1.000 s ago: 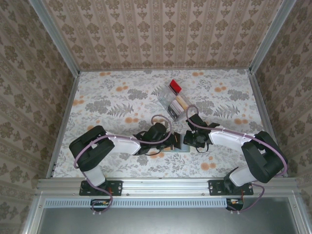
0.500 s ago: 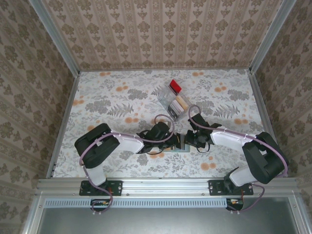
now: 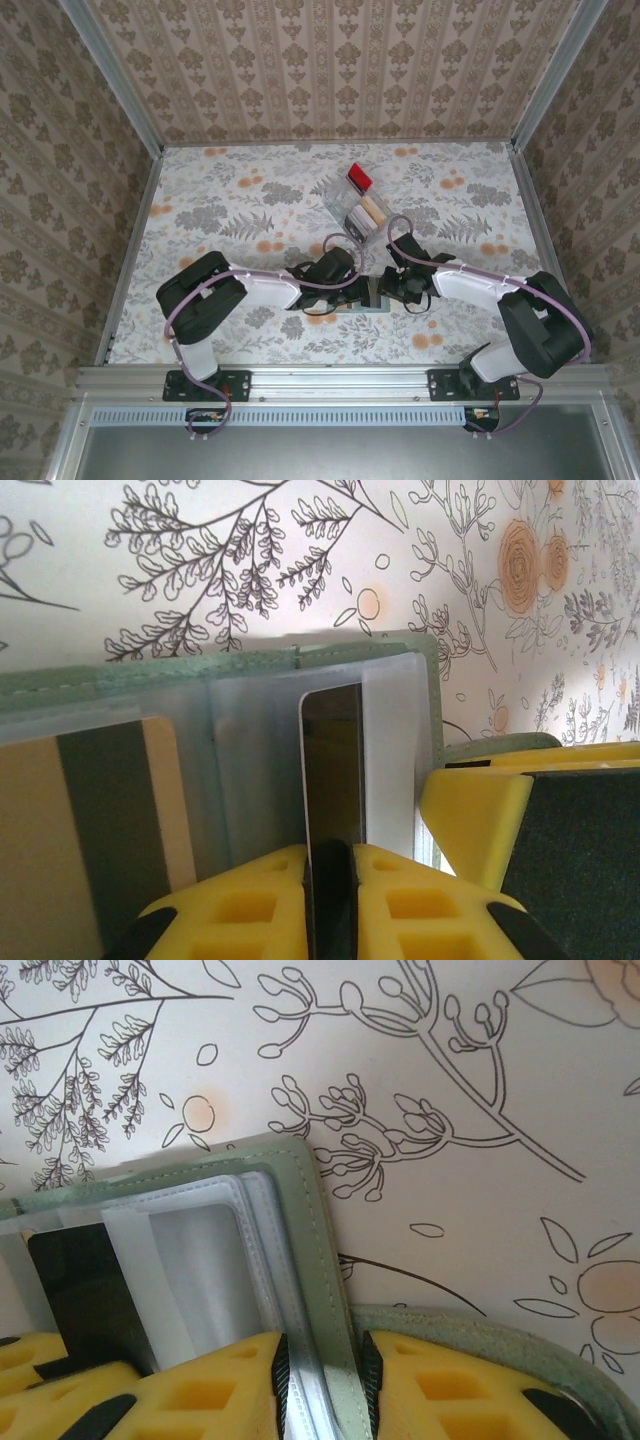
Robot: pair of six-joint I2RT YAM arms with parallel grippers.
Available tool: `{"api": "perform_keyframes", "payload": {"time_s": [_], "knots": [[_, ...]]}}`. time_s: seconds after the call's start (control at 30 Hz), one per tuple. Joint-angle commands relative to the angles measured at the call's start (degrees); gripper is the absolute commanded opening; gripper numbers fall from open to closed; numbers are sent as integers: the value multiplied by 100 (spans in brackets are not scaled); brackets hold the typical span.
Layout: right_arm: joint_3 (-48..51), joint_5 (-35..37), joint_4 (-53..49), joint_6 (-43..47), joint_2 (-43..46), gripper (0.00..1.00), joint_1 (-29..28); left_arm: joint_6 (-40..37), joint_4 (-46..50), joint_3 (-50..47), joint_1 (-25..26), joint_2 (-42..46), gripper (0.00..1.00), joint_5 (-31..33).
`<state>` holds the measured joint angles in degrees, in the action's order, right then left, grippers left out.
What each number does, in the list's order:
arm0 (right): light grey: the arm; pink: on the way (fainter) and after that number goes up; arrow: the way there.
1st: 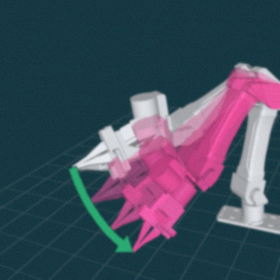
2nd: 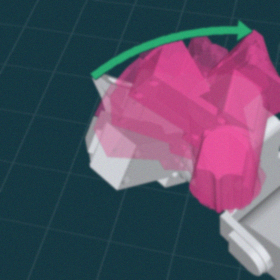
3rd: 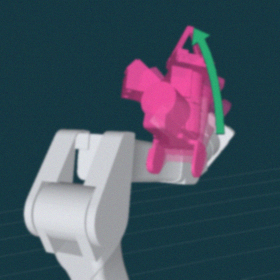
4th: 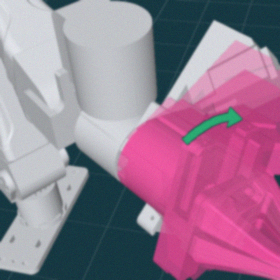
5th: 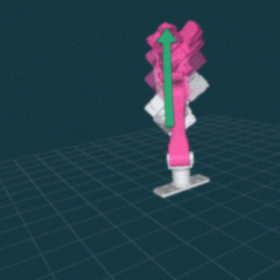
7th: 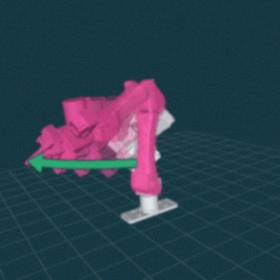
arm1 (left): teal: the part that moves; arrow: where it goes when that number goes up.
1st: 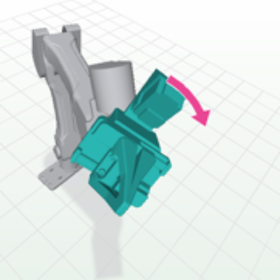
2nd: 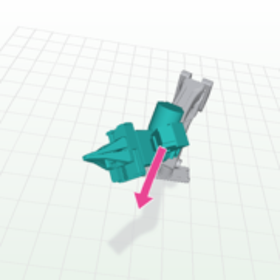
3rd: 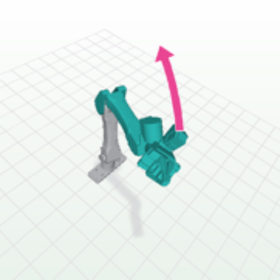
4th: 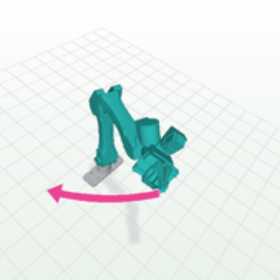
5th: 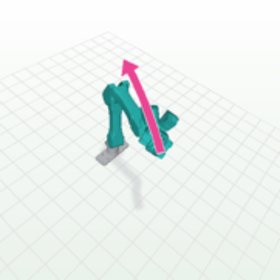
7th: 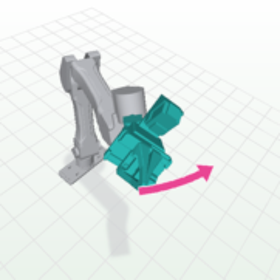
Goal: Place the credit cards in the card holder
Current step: Insert the credit card into the card slot.
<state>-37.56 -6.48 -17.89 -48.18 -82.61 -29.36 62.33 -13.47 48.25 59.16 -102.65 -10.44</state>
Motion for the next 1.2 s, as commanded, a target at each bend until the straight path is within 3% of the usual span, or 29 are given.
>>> {"api": "perform_keyframes", "payload": {"time_s": [0.0, 0.23, 0.7, 0.97, 1.17], "knots": [[135, 130, -87, -49, 67, 29, 58, -316, 654, 126, 86, 36, 15, 81], [183, 40, -6, -86, 49, 29, 62, -317, 587, 242, 94, -158, 5, -98], [419, -275, 489, -519, 230, 28, 61, -186, 533, 429, 42, -624, 6, -560], [460, -207, 439, -532, 254, 28, 61, -260, 527, 416, 46, -533, 15, -551], [382, 233, 19, -395, 254, 29, 71, -290, 642, 146, 53, -65, 31, -115]]}}
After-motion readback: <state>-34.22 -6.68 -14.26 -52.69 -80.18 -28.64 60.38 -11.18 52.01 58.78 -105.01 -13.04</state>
